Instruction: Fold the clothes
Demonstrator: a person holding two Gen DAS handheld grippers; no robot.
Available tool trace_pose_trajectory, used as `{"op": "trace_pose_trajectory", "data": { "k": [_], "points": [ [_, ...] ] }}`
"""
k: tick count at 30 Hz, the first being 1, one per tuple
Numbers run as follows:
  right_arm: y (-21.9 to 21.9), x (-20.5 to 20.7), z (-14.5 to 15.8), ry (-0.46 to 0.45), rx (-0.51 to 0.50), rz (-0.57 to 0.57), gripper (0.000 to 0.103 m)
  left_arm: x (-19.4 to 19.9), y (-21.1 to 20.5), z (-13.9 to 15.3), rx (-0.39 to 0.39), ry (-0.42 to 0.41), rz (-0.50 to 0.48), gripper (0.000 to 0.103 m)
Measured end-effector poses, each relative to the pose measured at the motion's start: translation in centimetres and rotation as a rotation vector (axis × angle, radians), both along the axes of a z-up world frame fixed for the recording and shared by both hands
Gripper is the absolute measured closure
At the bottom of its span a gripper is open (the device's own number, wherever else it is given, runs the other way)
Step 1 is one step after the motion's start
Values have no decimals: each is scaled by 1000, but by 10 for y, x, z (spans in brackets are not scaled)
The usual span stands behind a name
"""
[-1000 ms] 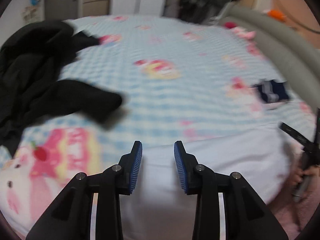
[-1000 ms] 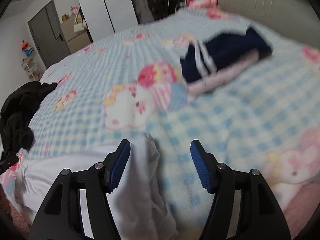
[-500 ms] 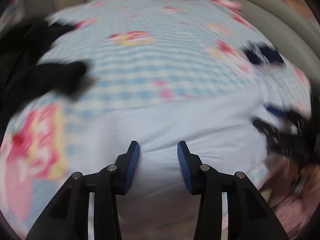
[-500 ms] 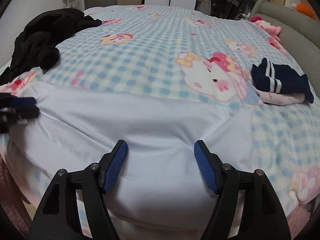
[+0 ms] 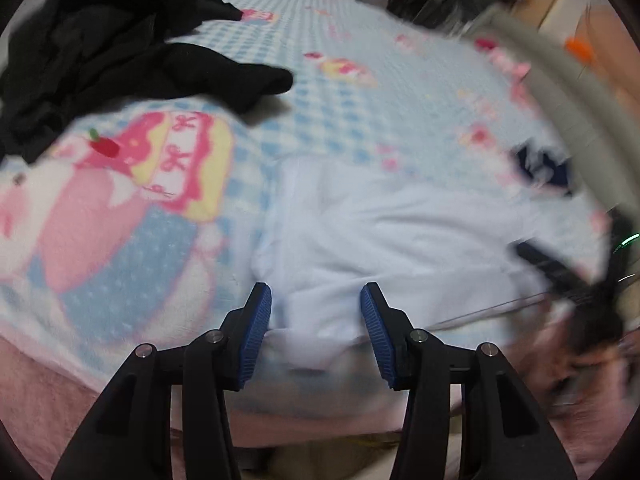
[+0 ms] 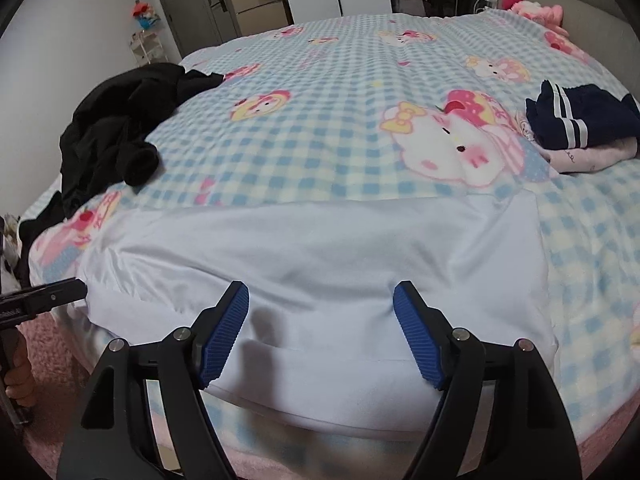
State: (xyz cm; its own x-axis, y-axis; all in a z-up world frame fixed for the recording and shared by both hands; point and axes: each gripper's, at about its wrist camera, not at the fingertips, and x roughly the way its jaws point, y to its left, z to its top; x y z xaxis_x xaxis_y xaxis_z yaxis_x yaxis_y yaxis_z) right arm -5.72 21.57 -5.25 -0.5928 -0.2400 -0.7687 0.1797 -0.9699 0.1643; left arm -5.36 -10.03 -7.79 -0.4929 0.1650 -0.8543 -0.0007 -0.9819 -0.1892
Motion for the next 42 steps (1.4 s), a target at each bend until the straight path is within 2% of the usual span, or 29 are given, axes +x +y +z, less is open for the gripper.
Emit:
{"op": "trace_pose_trajectory", "data": {
  "k": [1, 4, 7, 8, 10, 12, 14, 16, 18, 19, 20, 22, 23, 25, 28, 31, 34, 36, 37, 38, 40, 42],
  "points": [
    [-1, 1, 0, 0, 4, 0, 26, -4, 0, -1, -47, -1, 10, 54],
    [1, 3, 2, -10, 20, -6, 25, -11, -5, 8, -119, 30, 37, 54],
    [4, 0, -10, -72, 263, -85, 20, -17, -8, 23, -212, 72, 78, 57],
    [9, 2, -11, -65, 263, -87, 20, -19, -8, 30, -222, 94, 83, 57],
    [22, 6, -4, -57, 161, -106, 20, -19, -2, 48, -125, 163, 28, 55],
    [22, 6, 8, -39, 77, -92, 20, -22, 18, 55, -12, 181, -85, 54],
    [10, 5, 15, -29, 20, -30, 18, -29, 44, 47, 5, 164, -165, 54],
    [-10, 1, 12, -50, -6, 40, 10, -37, 70, 32, -25, 123, -211, 54],
    [-29, 0, -4, -103, 31, 75, 6, -45, 86, 17, -55, 68, -228, 54],
    [-38, 0, -11, -124, 55, 93, 6, -45, 92, 11, -95, 55, -229, 54],
    [-46, 6, -14, -106, 124, 121, 6, -42, 97, 6, -147, 43, -234, 54],
    [-61, 19, -19, -70, 255, 176, 5, -31, 102, 4, -271, 42, -254, 46],
    [-62, 24, -19, -59, 272, 196, 5, -26, 98, 8, -282, 53, -253, 45],
    [-62, 33, -18, -37, 298, 230, 5, -20, 86, 19, -251, 73, -252, 45],
    [-47, 24, 3, -8, 175, 166, 5, -16, 73, 37, -201, 141, -249, 45],
    [-36, 9, 21, 22, 86, 84, 4, -22, 75, 40, -162, 146, -257, 45],
    [-40, -14, 15, 0, 111, 61, 1, -20, 90, 26, -180, 103, -305, 45],
    [-48, -24, -7, -91, 170, 60, 1, -12, 100, 14, -221, 80, -347, 45],
    [-51, -23, -16, -107, 205, 67, 1, -7, 103, 9, -248, 74, -369, 45],
    [-52, -16, -18, -86, 229, 81, 1, -2, 102, 7, -256, 76, -383, 45],
    [-55, -2, -20, -45, 274, 108, 1, 3, 95, 10, -222, 88, -402, 44],
    [-51, 8, -11, -15, 241, 156, 1, 2, 82, 20, -138, 124, -386, 44]
  ]
}}
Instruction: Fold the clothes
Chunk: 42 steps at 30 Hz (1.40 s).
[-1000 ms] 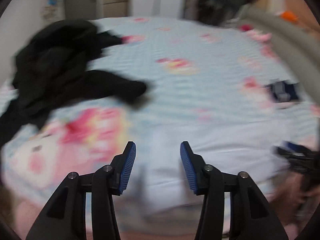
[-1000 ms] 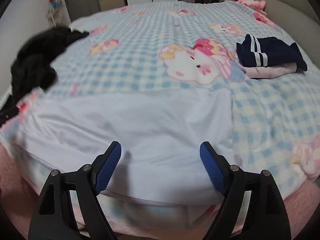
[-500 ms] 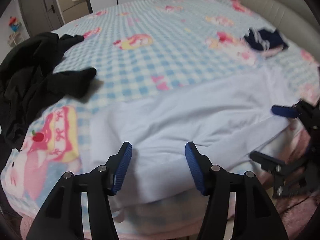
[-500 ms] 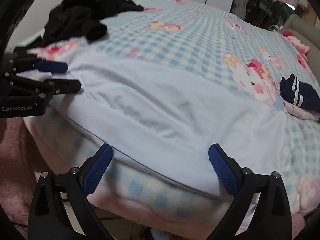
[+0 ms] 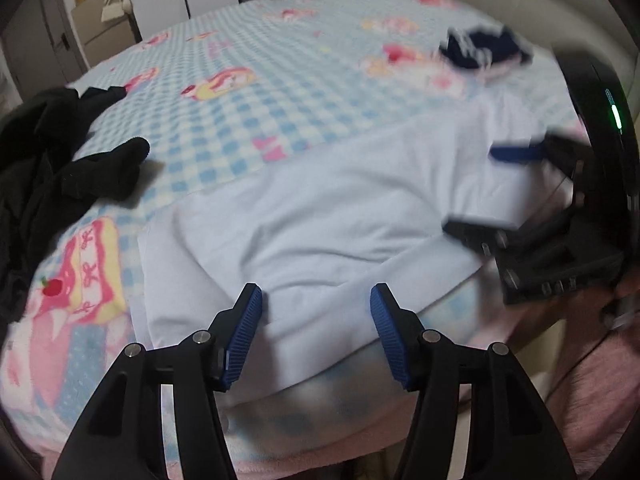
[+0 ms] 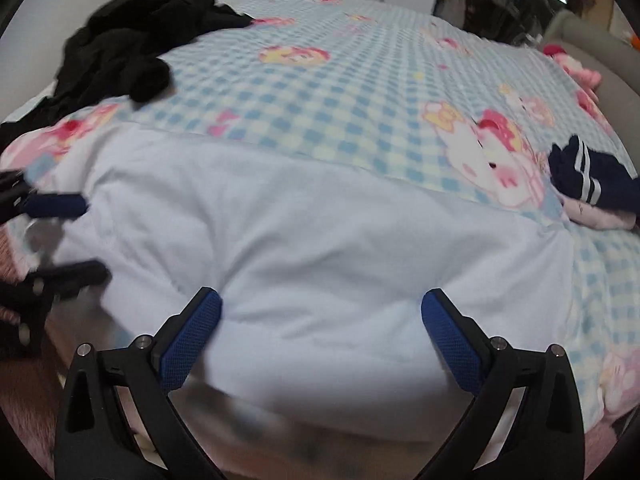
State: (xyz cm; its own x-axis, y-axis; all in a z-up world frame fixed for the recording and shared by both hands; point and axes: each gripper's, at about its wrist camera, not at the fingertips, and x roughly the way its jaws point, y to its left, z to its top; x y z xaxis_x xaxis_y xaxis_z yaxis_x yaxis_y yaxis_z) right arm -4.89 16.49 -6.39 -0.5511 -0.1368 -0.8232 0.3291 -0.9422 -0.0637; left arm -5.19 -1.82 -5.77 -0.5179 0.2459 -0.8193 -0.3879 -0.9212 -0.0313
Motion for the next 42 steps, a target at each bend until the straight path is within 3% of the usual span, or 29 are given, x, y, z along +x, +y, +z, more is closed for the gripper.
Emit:
{"op": "trace_pose_trajectory", "data": {
  "k": [3, 5, 7, 10, 13, 14, 17, 19, 21, 23, 25, 27, 29, 32, 34, 39, 42],
  "points": [
    [13, -1, 17, 32, -98, -13, 1, -16, -16, 20, 129, 44, 78, 44],
    [21, -15, 25, 46, -159, -86, 1, -30, -12, 22, 137, 53, 103, 44],
    [27, -33, 22, -3, -187, -147, 1, -43, -9, 13, 90, 25, 126, 44],
    [26, -31, 8, -17, -114, -147, 1, -44, -17, -8, -37, 3, 172, 44],
    [36, -4, 0, 64, -12, -131, 1, -24, -50, -3, -60, 117, 224, 44],
    [44, 4, -1, 77, -8, -141, 1, -20, -62, 1, -51, 136, 254, 45],
    [63, 19, 1, 107, -26, -182, 1, -19, -88, 10, 102, 108, 305, 46],
    [67, 14, 9, 111, -79, -207, 1, -14, -84, 13, 180, 95, 279, 45],
    [59, 4, 12, 90, -108, -205, 1, -11, -64, 10, 187, 87, 224, 45],
    [49, -3, 9, 50, -142, -205, 1, -11, -41, 1, 136, 64, 188, 45],
    [45, -6, 2, 24, -64, -231, 1, -13, -26, -12, 13, 45, 196, 43],
    [41, -8, -5, 2, 12, -256, 1, -9, -32, -13, -16, 65, 223, 39],
    [56, 1, -1, 26, 13, -258, 1, -5, -50, -8, 67, 74, 267, 38],
    [86, 15, 13, 52, -140, -293, 1, -2, -74, 1, 190, 85, 321, 38],
    [94, 17, 23, 81, -224, -309, 1, -6, -71, 6, 249, 84, 301, 38],
    [78, -7, 43, 120, -226, -269, 1, -30, -5, 19, 136, 115, 189, 36],
    [61, -20, 36, 102, -193, -224, 1, -38, 28, 7, 80, 102, 136, 35]
  ]
}}
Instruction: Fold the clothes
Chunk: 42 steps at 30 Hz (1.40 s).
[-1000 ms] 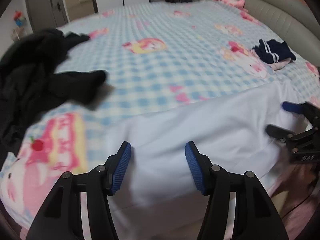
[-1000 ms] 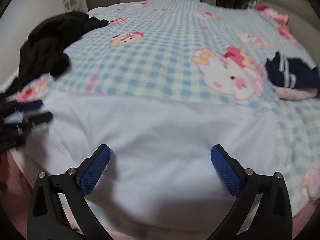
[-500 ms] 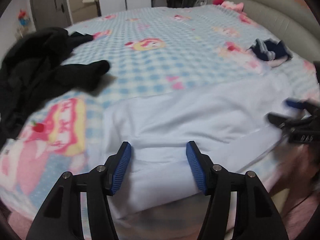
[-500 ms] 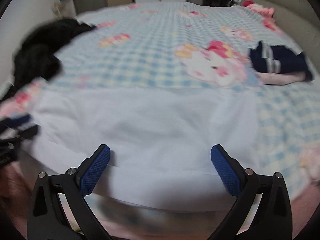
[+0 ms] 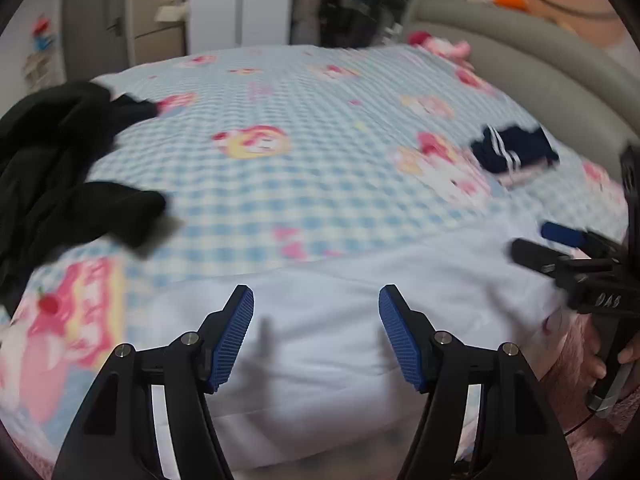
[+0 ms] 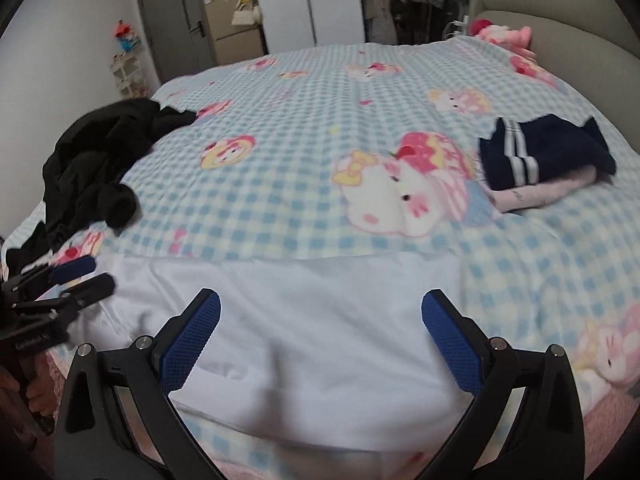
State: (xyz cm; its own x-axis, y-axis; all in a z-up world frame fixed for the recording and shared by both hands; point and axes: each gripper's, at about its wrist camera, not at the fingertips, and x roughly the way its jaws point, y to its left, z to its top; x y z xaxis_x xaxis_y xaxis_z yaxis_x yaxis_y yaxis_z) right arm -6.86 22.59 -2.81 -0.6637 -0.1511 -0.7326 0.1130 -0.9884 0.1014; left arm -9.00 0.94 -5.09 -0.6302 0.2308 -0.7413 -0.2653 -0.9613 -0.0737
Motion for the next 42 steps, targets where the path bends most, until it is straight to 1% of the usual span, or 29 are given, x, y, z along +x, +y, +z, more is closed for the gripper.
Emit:
{"op": "trace_pose_trajectory", "data": {
  "k": [2, 3, 4, 5, 6, 7, 8, 9, 10, 12, 13, 15, 16, 18, 20, 22, 23, 25, 27, 28, 29, 31, 32, 35, 37, 38, 40, 41, 42],
  "points": [
    [-9, -6, -14, -33, 28, 28, 1, -1, 8, -16, -36, -38, 4, 32],
    [-14, -8, -28, -66, 60, 37, 1, -2, 7, -24, -52, -58, 20, 32],
    [-14, -7, -40, -89, 87, 35, 1, -1, 5, -31, -64, -67, 30, 31],
    [-14, -6, -52, -108, 110, 32, 1, 3, 2, -33, -72, -57, 27, 30],
    [-9, 0, -57, -93, 105, 27, 1, 7, -2, -33, -86, -44, 23, 23],
    [-5, 5, -54, -79, 97, 30, 1, 11, -7, -33, -99, -36, 23, 13],
    [-1, 9, -51, -66, 91, 33, 1, 12, -15, -33, -102, -35, 34, 12],
    [3, 13, -47, -66, 99, 36, 1, 14, -26, -32, -85, -35, 51, 12],
    [7, 15, -42, -62, 126, 26, 1, 16, -38, -32, -50, -41, 75, 12],
    [21, 18, -37, -41, 170, -40, 1, 19, -56, -29, 13, -38, 135, 12],
    [34, 19, -36, -46, 139, -88, 1, 22, -61, -25, 29, -13, 166, 12],
    [59, 21, -35, -56, 76, -182, 1, 29, -60, -13, 34, 66, 208, 12],
    [70, 23, -33, -58, 47, -227, 1, 32, -56, -7, 34, 103, 213, 12],
    [79, 25, -25, -20, 35, -282, 1, 34, -39, 0, 33, 143, 165, 12],
    [74, 27, -17, 32, 29, -268, 1, 32, -20, 0, 30, 142, 112, 12],
    [58, 26, -13, 57, 24, -213, 1, 28, 0, -6, 35, 120, 45, 12],
    [48, 26, -14, 53, 32, -174, 1, 27, 9, -11, 22, 104, 19, 12],
    [29, 24, -24, 26, 77, -104, 1, 26, 20, -22, -35, 76, -5, 12],
    [18, 23, -34, -5, 122, -63, 1, 23, 17, -36, -73, 32, 12, 12],
    [16, 22, -39, -22, 144, -54, 1, 23, 10, -41, -72, 12, 29, 12],
    [16, 22, -43, -39, 157, -49, 1, 26, -1, -40, -44, 4, 51, 12],
    [36, 20, -41, -69, 50, -91, 1, 28, -27, -34, 7, -8, 113, 12],
    [48, 21, -42, -81, 15, -122, 1, 29, -39, -31, 37, -13, 146, 12],
    [76, 22, -44, -110, -90, -199, 1, 33, -73, -24, 184, -20, 208, 12],
    [88, 24, -45, -123, -157, -232, 1, 38, -81, -16, 272, 2, 207, 12],
    [93, 24, -46, -129, -191, -249, 1, 41, -78, -11, 289, 28, 179, 12],
    [105, 26, -47, -140, -258, -279, 1, 47, -64, 0, 329, 68, 64, 16],
    [105, 29, -44, -125, -289, -272, 1, 48, -54, 3, 352, 68, -8, 19],
    [105, 34, -38, -85, -328, -253, 1, 46, -45, 3, 354, 58, -47, 29]
  ]
}}
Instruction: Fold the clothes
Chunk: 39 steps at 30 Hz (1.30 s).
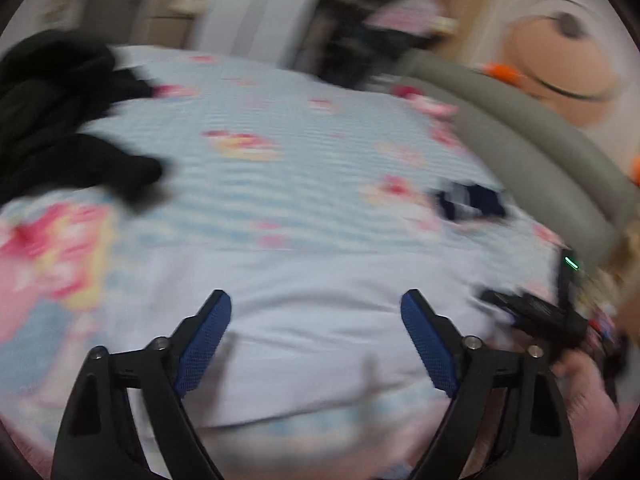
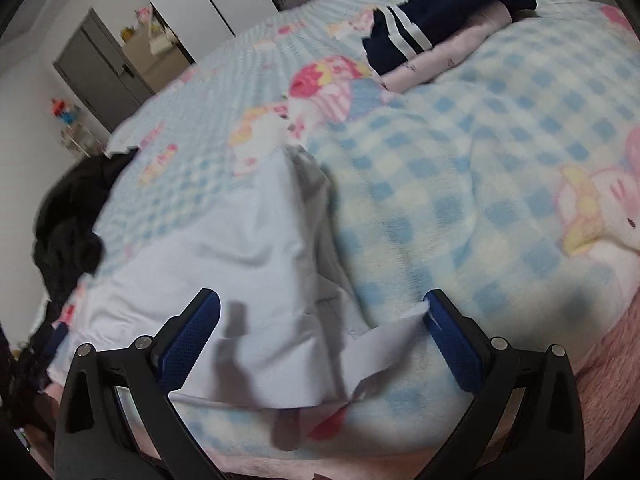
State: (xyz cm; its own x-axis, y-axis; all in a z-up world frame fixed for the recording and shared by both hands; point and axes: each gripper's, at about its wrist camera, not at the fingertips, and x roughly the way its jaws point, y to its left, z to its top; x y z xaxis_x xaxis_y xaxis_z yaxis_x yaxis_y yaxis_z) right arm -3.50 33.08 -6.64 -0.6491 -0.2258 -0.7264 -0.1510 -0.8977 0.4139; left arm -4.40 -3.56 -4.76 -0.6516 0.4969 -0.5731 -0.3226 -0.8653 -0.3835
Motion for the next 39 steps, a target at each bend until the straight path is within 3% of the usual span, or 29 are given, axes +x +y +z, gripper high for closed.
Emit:
{"op": "trace_pose_trajectory", "data": {
  "k": [3, 6, 8, 16, 18, 20, 22, 24, 25, 27, 28, 31, 33, 36, 39],
  "points": [
    [-6, 4, 10, 70, -74, 79, 1, -11, 28, -11, -60, -36, -46, 36],
    [-12, -3, -7, -20, -58, 82, 1, -24, 47, -37, -163, -128, -47, 39],
    [-10, -9, -24, -101, -81, 87, 0, -24, 49, -42, -188, -133, -45, 42],
    [-11, -13, -31, -124, -81, 103, 0, -26, 46, -42, -137, -143, -69, 38],
    [-11, -7, -17, -88, -65, 108, 18, -22, 43, -36, -106, -129, -75, 38],
    [-13, -2, -3, -37, -47, 134, 19, -17, 38, -27, -66, -110, -73, 38],
    [-13, -7, -6, -69, -37, 153, 19, -17, 34, -21, -55, -87, -54, 38],
    [-5, -16, -25, -130, -94, 141, 6, -19, 31, -18, -57, -76, -36, 38],
    [-1, -19, -32, -140, -128, 144, 4, -23, 32, -24, -84, -100, -29, 39],
    [-6, -25, -31, -155, -101, 154, 1, -26, 32, -34, -104, -141, -24, 41],
    [-10, -27, -29, -164, -79, 160, 3, -27, 32, -37, -103, -150, -23, 41],
    [-16, -24, -13, -131, -44, 162, 28, -26, 32, -34, -88, -140, -39, 39],
    [-12, -18, -1, -93, -70, 143, 55, -27, 29, -35, -65, -145, -38, 39],
    [-8, -11, 17, -38, -100, 132, 61, -28, 27, -36, -45, -146, -40, 38],
    [-19, -9, 30, 10, -51, 163, 62, -27, 28, -36, -42, -147, -44, 38]
  ]
}}
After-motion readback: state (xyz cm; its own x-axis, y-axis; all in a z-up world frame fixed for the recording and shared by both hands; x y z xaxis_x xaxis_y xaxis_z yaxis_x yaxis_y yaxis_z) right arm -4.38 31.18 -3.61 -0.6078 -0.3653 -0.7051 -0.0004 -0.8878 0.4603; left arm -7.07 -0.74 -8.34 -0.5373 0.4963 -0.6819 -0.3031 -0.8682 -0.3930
